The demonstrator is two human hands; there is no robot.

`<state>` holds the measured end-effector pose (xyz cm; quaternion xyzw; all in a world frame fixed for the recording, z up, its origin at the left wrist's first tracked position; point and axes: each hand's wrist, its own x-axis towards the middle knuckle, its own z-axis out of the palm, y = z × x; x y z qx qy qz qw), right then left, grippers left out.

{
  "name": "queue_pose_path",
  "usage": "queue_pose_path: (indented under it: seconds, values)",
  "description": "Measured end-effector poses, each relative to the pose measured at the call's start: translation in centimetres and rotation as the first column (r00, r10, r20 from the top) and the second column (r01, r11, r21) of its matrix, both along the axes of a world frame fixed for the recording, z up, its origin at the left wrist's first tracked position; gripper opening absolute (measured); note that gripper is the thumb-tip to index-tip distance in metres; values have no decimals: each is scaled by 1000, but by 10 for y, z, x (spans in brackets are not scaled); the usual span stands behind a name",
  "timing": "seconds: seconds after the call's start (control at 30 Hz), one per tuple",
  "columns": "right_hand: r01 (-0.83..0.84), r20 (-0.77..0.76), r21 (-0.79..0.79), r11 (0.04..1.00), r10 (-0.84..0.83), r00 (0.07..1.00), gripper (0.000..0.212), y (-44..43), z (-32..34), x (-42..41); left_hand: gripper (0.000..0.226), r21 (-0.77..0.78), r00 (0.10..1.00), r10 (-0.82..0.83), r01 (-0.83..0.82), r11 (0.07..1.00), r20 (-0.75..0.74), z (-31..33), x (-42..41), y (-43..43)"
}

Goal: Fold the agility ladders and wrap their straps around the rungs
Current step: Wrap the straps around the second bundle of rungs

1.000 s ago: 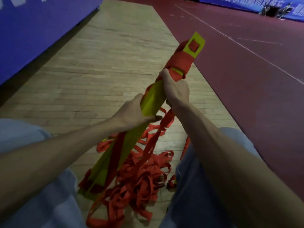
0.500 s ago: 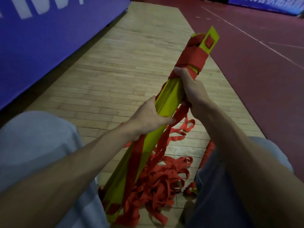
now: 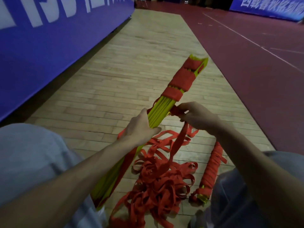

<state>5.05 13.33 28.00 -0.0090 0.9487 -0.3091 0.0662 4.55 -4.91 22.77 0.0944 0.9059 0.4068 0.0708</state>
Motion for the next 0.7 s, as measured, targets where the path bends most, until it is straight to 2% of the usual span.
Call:
queue_pose_path:
  seconds: [0.03, 0.07, 0.13, 0.27, 0.33, 0.5, 0.6, 0.7]
  values:
    - [7, -10, 99, 995, -6, 1000, 30, 2, -1, 0, 52, -24, 1000, -6, 6, 1000, 12, -1, 0, 0]
    - [26, -2, 122, 992, -26, 1000, 31, 5, -1, 1, 53, -32, 999, -11, 13, 999, 36, -2, 2, 2]
    - [82, 41, 66, 994, -85, 996, 32, 9, -1, 4, 52, -45, 995, -19, 24, 999, 93, -6, 3, 5]
    - [215, 160, -256, 942, -178, 971, 37, 12, -1, 9, 51, -94, 993, -26, 37, 995, 119, -14, 4, 8]
    - [245, 183, -346, 906, -191, 964, 40, 8, -2, 11, 57, -115, 994, -38, 50, 992, 100, -16, 2, 10]
    - [241, 93, -284, 928, -223, 970, 36, -4, -7, 14, 78, -237, 996, -73, 83, 968, 51, -18, 8, 20]
    - [288, 97, -336, 897, -272, 957, 28, -5, -9, 14, 70, -271, 992, -125, 128, 954, 29, -18, 13, 24]
    - [255, 120, -353, 900, -227, 967, 19, -3, -2, 17, 66, -211, 993, -114, 109, 971, -10, -17, 13, 25]
